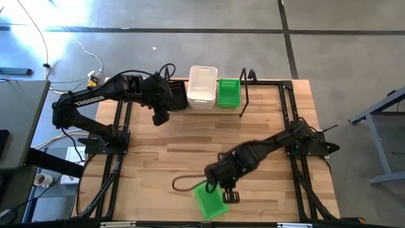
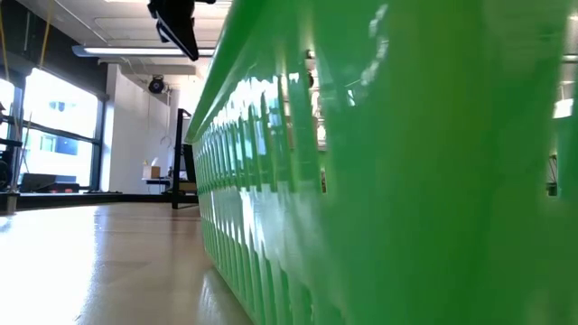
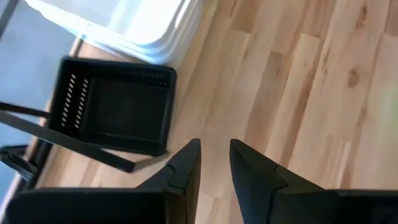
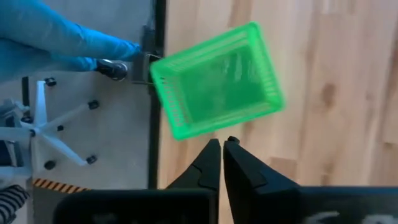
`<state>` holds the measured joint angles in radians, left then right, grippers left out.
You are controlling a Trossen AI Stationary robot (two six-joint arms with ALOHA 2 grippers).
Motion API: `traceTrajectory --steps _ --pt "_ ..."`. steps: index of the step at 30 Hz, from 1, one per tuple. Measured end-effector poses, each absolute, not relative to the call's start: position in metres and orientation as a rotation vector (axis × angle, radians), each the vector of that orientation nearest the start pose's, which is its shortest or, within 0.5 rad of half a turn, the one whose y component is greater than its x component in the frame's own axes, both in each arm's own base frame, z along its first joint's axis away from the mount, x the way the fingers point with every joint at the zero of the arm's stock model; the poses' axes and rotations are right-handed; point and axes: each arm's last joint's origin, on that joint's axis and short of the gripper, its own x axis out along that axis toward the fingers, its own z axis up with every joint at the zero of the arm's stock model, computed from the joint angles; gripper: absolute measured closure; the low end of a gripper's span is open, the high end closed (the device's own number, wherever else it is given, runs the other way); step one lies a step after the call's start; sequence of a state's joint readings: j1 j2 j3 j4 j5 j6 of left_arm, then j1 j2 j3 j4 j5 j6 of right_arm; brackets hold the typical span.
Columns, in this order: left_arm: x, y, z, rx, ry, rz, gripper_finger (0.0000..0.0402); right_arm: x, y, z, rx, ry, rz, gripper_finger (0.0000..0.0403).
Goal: Stack baskets on shelf by color
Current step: Stack the green bin on top of the green bin on the shelf
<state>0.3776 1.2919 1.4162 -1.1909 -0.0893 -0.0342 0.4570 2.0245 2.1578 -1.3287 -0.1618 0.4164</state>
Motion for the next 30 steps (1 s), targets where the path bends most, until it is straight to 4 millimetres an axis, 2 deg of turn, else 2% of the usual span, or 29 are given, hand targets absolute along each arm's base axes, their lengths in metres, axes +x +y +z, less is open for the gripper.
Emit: traceTrajectory --steps 4,8,11,19,30 --pt "0.215 0.076 0.362 -0.220 1.057 0.431 0.0326 0.358 0.206 0.337 0.176 1.286 0.286 0.0359" --pt "0.220 0.064 0.357 -0.246 1.069 0.413 0.0326 0.356 0.231 0.323 0.094 1.271 0.323 0.0316" --pt "0.221 0.055 0.352 -0.258 1.086 0.400 0.0326 0.357 0.248 0.312 0.026 1.245 0.356 0.0299" --pt "0.224 0.041 0.348 -0.262 1.096 0.392 0.0326 0.364 0.275 0.282 -0.061 1.218 0.374 0.0295" --pt "0.225 0.037 0.348 -0.230 1.095 0.406 0.0326 0.382 0.297 0.227 -0.070 1.278 0.436 0.0295"
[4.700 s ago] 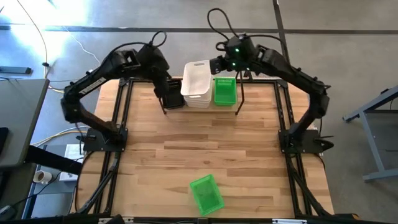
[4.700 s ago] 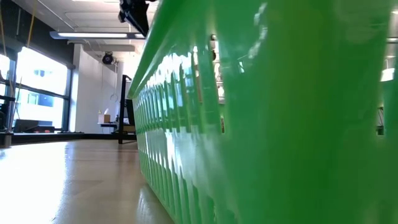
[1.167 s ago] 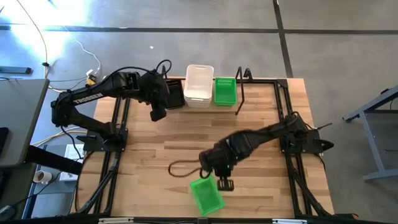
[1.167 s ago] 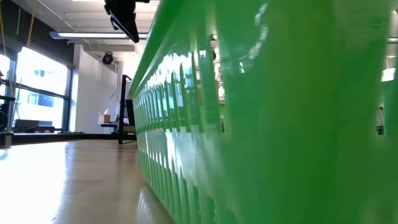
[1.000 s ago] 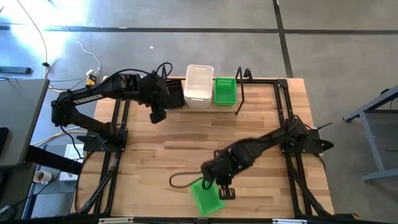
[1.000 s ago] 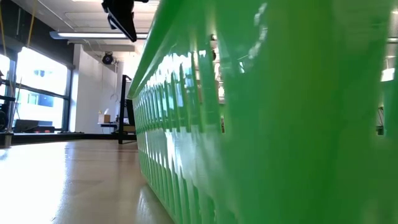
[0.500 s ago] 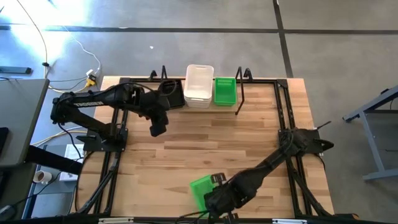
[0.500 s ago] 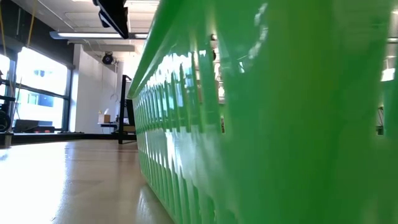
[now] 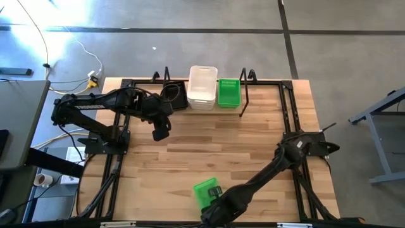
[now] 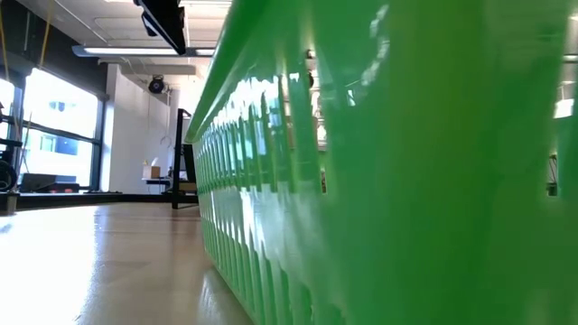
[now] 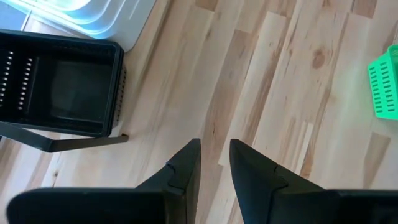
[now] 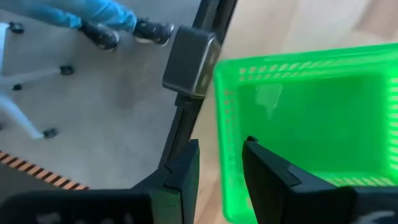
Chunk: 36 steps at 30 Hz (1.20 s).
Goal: Stack baskets on shelf by color
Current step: Stack the green bin on top of the green bin on the shelf
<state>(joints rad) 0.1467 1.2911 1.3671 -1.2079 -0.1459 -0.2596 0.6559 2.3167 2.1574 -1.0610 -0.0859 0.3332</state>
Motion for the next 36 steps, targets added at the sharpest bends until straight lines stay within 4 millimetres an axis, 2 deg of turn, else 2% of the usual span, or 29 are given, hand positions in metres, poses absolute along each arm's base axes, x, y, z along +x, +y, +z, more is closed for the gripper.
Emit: traceTrajectory --steps 6,10,13,17,22,25,28,36 --pt "0.225 0.037 0.348 -0.230 1.096 0.406 0.0326 0.385 0.304 0.198 -0.068 1.349 0.446 0.0295" --pt "0.225 0.037 0.348 -0.230 1.096 0.406 0.0326 0.387 0.305 0.188 -0.071 1.367 0.434 0.0296" --pt "0.225 0.037 0.348 -0.230 1.096 0.406 0.0326 0.387 0.305 0.186 -0.059 1.382 0.406 0.0320" --pt "0.225 0.037 0.348 -0.229 1.096 0.406 0.0326 0.388 0.302 0.188 -0.044 1.384 0.385 0.0389" --pt "0.224 0.038 0.348 -0.211 1.097 0.423 0.0326 0.387 0.297 0.192 -0.075 1.408 0.363 0.0393" --pt "0.224 0.038 0.348 -0.208 1.100 0.422 0.0326 0.386 0.291 0.202 -0.115 1.414 0.348 0.0398" --pt "0.224 0.038 0.348 -0.207 1.100 0.422 0.0326 0.385 0.278 0.219 -0.152 1.394 0.325 0.0399" --pt "0.224 0.038 0.348 -0.184 1.106 0.410 0.0326 0.384 0.224 0.274 -0.246 1.333 0.222 0.0401"
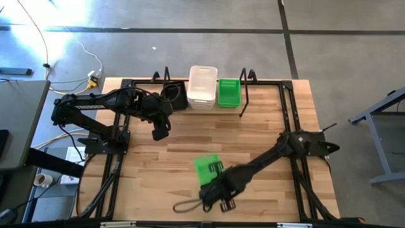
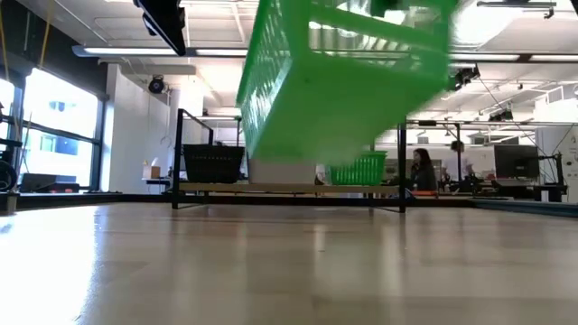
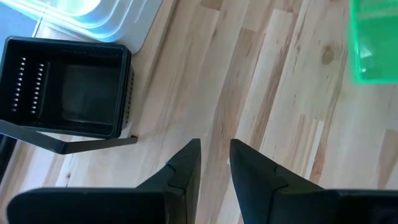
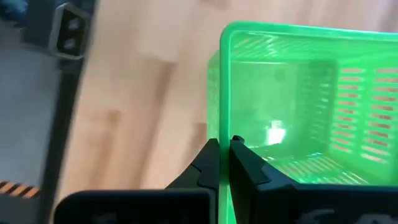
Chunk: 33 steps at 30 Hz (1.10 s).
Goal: Stack baskets on shelf by color
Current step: Stack the green bin on top of the green bin on the shelf
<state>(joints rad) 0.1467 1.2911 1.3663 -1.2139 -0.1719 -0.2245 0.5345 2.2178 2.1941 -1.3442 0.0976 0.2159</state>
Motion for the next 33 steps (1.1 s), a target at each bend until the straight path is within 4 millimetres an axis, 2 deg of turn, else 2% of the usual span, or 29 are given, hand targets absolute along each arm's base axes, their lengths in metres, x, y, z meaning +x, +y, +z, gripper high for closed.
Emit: traceTrajectory --steps 5,10,18,24,28,33 --pt "0.224 0.038 0.348 -0.183 1.108 0.410 0.0326 0.383 0.191 0.305 -0.289 1.268 0.156 0.0402" --pt "0.224 0.038 0.348 -0.183 1.108 0.410 0.0326 0.373 0.162 0.334 -0.345 1.215 0.040 0.0402" --pt "0.224 0.038 0.348 -0.184 1.102 0.409 0.0326 0.343 0.120 0.389 -0.401 1.077 -0.182 0.0403" --pt "0.225 0.038 0.348 -0.184 1.100 0.409 0.0326 0.316 0.095 0.418 -0.440 1.001 -0.371 0.0403" --pt "0.225 0.038 0.348 -0.184 1.098 0.409 0.0326 0.304 0.079 0.423 -0.437 0.985 -0.484 0.0403" --pt "0.226 0.039 0.349 -0.172 1.080 0.427 0.0326 0.297 0.055 0.399 -0.434 1.074 -0.549 0.0403"
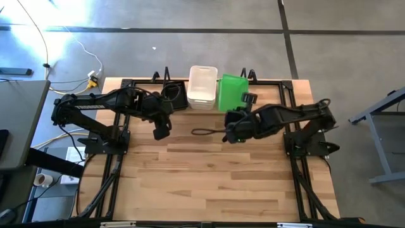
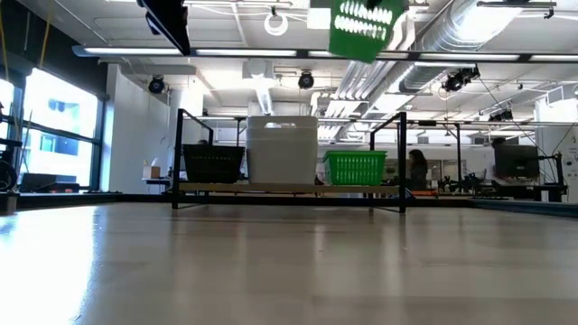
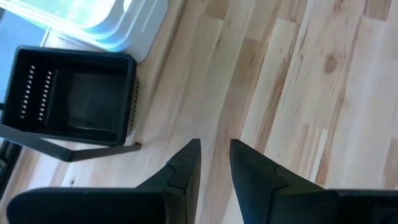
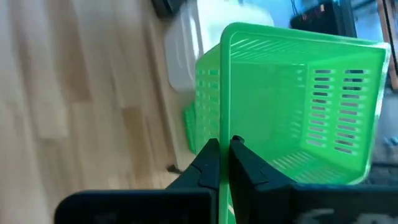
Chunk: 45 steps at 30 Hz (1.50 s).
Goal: Stack baskets on shelf by color
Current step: Stack the green bin on top of the green bin on the shelf
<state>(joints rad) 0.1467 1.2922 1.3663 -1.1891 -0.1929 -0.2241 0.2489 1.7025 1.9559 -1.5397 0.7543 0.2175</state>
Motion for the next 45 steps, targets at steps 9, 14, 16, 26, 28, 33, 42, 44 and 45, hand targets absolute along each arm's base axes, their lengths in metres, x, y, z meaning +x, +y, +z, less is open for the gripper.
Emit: traceTrajectory --steps 9,14,16,26,28,33,42,44,45 --pt "0.231 0.041 0.351 -0.083 1.044 0.390 0.0326 0.292 0.003 0.353 -0.366 1.079 -0.520 0.0403" --pt "0.235 0.044 0.354 -0.062 0.991 0.406 0.0326 0.292 -0.025 0.333 -0.388 1.073 -0.508 0.0403" --pt "0.235 0.045 0.355 -0.042 0.986 0.399 0.0326 0.293 -0.036 0.326 -0.373 1.087 -0.482 0.0403" --pt "0.239 0.055 0.359 -0.038 0.921 0.423 0.0326 0.298 -0.075 0.314 -0.366 1.112 -0.459 0.0403" --pt "0.239 0.058 0.360 -0.043 0.904 0.434 0.0326 0.300 -0.079 0.310 -0.374 1.135 -0.434 0.0403" --pt "0.240 0.067 0.362 -0.051 0.867 0.463 0.0326 0.306 -0.088 0.297 -0.413 1.204 -0.400 0.0403" --pt "0.238 0.081 0.364 -0.093 0.833 0.526 0.0326 0.308 -0.101 0.287 -0.390 1.251 -0.396 0.0403" --pt "0.237 0.084 0.364 -0.098 0.832 0.537 0.0326 0.308 -0.102 0.286 -0.354 1.241 -0.372 0.0403" --pt "0.236 0.085 0.364 -0.101 0.832 0.544 0.0326 0.308 -0.102 0.286 -0.348 1.240 -0.365 0.0403"
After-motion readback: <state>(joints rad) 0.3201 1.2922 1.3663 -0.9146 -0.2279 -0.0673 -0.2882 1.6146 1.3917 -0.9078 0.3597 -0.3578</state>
